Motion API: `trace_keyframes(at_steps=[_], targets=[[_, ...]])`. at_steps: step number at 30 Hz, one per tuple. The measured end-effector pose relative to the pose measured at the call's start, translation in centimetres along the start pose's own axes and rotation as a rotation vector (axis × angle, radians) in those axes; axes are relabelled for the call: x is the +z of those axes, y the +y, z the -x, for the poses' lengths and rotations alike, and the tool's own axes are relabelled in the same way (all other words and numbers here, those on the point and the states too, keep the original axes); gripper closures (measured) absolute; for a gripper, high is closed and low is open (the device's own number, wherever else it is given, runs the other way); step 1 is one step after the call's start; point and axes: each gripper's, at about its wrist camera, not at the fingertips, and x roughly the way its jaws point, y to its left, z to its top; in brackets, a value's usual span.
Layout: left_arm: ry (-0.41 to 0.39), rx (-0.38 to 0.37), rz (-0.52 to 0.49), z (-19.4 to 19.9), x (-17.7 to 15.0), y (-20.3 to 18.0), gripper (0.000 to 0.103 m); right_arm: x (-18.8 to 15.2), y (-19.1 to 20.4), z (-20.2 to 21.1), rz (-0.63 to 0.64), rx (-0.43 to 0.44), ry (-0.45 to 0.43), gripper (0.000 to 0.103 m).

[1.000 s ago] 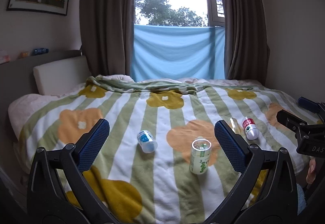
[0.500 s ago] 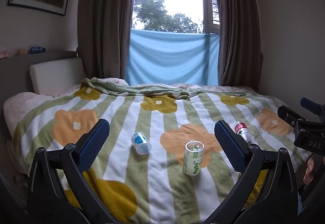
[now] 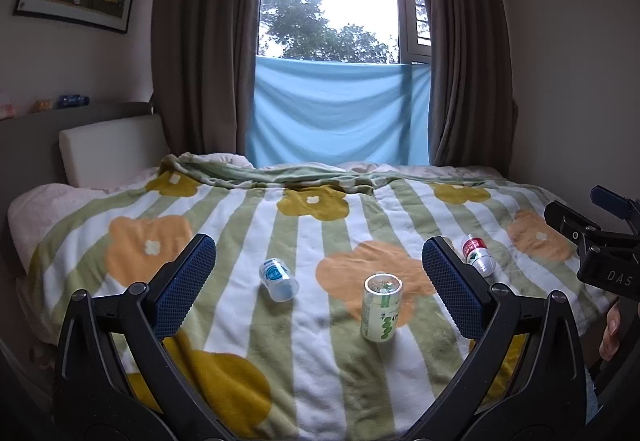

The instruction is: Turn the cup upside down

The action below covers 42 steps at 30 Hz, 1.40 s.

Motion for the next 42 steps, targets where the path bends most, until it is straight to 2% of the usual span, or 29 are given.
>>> trace_keyframes(at_steps=[32, 38, 42], targets=[[-0.011, -0.001, -0.015, 0.8, -0.2, -1.1, 0.0, -0.3, -0.5, 0.6, -0.013, -0.026, -0.005, 0.0], [-0.028, 0.055, -0.04, 1.4, -0.1, -1.4, 0.0, -0.2, -0.8, 0.8, -0.018, -0.022, -0.005, 0.0], [-0.047, 0.056, -0.028, 1.8, 0.0, -1.2, 0.0, -0.2, -0.8, 0.9, -0.02, -0.02, -0.004, 0.0]])
